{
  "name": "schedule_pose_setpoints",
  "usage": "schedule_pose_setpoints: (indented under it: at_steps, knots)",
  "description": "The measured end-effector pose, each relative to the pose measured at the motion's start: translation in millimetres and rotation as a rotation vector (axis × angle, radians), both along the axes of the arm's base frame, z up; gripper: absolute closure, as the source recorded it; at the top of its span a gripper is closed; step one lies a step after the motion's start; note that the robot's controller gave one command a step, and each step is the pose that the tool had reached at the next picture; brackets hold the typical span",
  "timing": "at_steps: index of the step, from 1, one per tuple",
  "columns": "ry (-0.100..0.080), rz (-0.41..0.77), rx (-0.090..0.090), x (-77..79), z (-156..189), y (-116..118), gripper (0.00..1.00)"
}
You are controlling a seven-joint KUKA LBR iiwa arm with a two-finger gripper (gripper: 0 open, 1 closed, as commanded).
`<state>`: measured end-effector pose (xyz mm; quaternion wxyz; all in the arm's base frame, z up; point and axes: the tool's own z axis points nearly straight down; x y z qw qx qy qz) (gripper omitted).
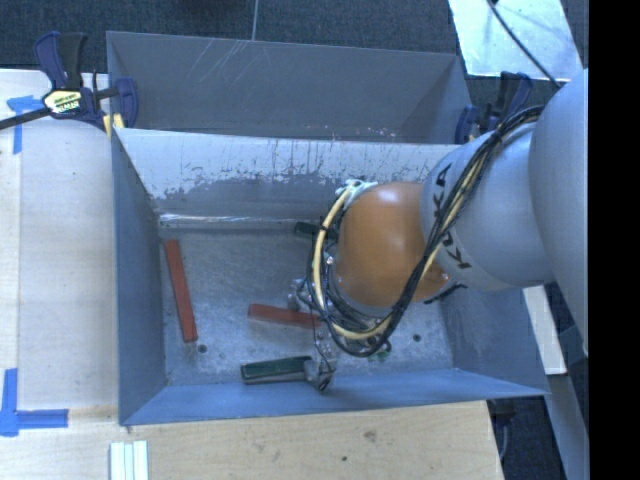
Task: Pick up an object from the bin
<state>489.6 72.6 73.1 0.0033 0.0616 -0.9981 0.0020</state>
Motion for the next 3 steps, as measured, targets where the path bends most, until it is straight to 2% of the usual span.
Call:
schedule_pose_setpoints:
  at_steps: [1, 2, 3]
  knots:
    - [-0.010, 0.133, 0.003, 54.3, 2, -19, 0.00]
    - [-0.010, 0.132, 0.006, 53.4, 2, -18, 1.00]
    - [-0.014, 0.373, 0.005, 40.5, 137, -21, 1.00]
